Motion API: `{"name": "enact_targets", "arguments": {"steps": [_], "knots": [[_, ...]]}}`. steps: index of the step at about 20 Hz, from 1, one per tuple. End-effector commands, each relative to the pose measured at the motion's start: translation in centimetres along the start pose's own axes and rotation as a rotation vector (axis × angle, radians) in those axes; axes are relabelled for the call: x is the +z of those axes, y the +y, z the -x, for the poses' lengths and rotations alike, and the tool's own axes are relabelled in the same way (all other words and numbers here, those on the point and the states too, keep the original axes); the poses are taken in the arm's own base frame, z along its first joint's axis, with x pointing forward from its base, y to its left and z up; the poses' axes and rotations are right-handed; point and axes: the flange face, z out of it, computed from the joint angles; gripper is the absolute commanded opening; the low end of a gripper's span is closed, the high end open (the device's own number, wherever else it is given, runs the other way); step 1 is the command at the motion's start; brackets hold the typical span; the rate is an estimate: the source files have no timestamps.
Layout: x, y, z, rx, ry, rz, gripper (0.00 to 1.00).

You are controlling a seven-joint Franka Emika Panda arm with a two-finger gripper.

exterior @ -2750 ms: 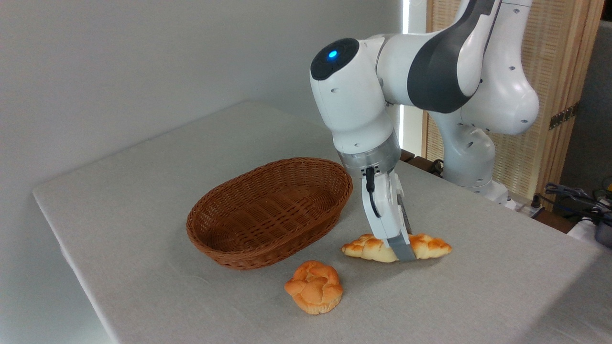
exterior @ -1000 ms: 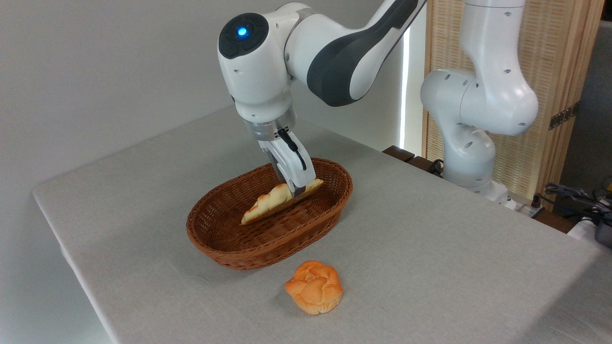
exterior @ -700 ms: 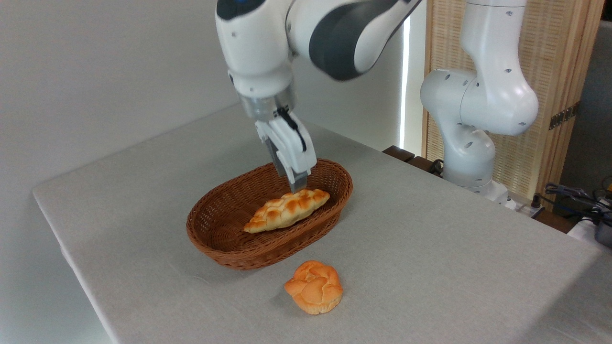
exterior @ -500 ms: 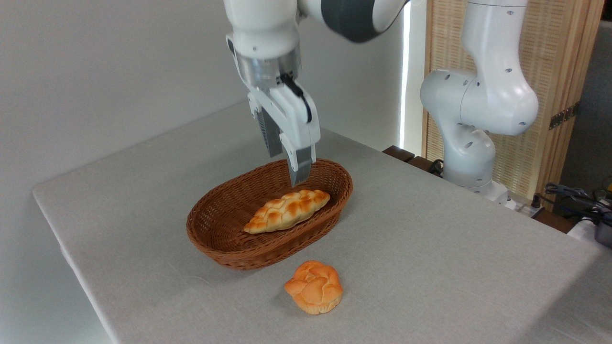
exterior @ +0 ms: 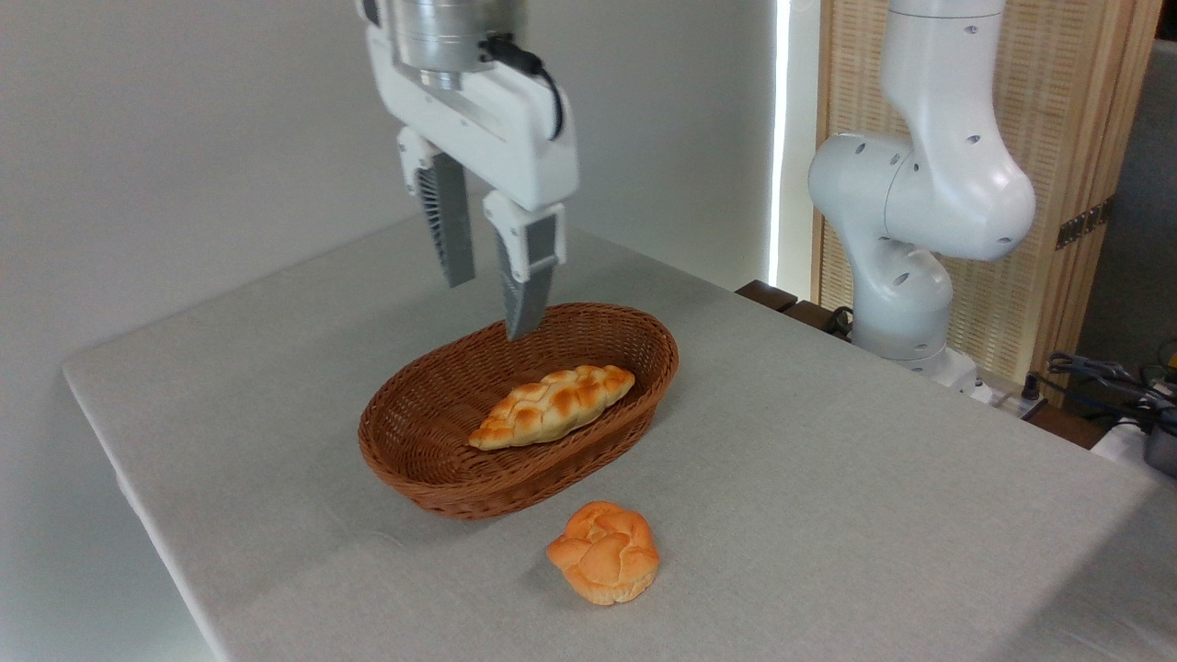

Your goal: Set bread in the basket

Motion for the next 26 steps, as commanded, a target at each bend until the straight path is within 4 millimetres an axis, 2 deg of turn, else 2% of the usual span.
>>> {"name": "enact_targets", "arguments": {"steps": [1, 4, 7, 11, 26], "knots": [[-0.2, 0.9, -2.5, -0.053, -0.046, -0.035, 1.00], [-0.3, 0.4, -2.3, -0.076, -0.040, -0.040, 1.00], [-1.2, -1.2, -0.7, -0.097, -0.034, -0.061, 1.00], [-1.9, -2.1, 0.1, -0.070, -0.034, -0.074, 1.00], [-1.0, -0.9, -1.3, -0.024, -0.123, -0.136, 1.00]]}}
